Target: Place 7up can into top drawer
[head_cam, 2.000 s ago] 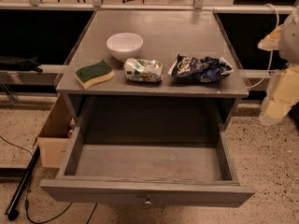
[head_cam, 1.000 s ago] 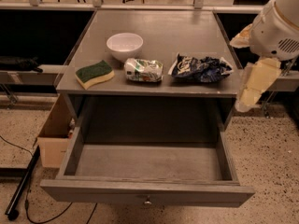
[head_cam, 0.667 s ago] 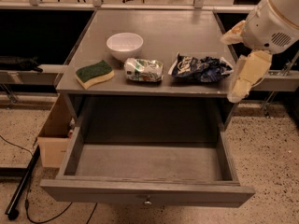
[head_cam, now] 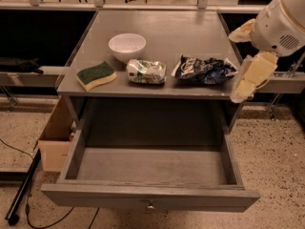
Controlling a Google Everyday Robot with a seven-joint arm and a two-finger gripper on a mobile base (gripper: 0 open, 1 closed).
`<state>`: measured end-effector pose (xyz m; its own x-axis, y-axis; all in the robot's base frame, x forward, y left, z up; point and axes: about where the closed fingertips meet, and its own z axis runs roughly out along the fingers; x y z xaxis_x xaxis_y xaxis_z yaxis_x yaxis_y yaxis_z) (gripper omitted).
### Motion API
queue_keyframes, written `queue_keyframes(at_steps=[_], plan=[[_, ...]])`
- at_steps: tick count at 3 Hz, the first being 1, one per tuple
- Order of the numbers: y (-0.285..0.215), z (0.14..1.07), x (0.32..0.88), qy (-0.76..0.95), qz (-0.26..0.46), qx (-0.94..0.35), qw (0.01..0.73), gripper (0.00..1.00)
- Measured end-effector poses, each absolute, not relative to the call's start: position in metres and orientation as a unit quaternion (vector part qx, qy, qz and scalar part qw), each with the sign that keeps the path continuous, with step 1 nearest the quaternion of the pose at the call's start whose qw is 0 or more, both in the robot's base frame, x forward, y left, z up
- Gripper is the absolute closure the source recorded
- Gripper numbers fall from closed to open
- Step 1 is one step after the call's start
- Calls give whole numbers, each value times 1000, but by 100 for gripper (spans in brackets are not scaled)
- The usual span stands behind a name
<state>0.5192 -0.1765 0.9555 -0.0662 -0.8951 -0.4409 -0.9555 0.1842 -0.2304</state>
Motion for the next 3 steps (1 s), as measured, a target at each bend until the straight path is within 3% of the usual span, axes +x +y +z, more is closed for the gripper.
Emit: queue_keyframes(at_steps=[1, 3], plan=[[-176, 956, 527, 742, 66, -586, 318, 0], [-154, 979, 613, 733, 70, -514, 440, 0]])
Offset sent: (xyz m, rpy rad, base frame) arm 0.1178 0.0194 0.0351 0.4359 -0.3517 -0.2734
